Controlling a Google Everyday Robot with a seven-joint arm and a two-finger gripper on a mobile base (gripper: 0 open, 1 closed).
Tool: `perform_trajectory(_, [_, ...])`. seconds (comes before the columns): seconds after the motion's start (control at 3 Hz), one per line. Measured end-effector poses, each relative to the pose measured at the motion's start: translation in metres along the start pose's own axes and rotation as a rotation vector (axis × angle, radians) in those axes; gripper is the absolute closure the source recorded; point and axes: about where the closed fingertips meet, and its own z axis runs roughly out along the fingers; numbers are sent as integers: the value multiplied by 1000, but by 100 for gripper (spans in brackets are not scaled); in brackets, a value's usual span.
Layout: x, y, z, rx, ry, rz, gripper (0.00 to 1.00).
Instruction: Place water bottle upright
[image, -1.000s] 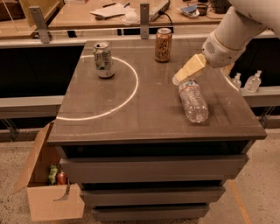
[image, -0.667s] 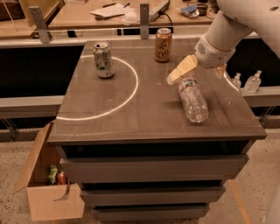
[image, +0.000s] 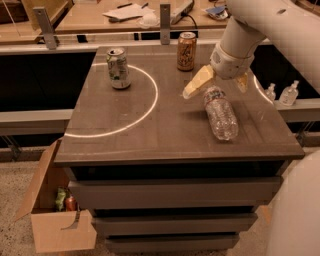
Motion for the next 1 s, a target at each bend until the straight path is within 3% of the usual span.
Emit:
perform_trajectory(0.33, [1,1,8,13,39,25,16])
perform_trajectory(1.0, [1,1,11,42,61,26,62])
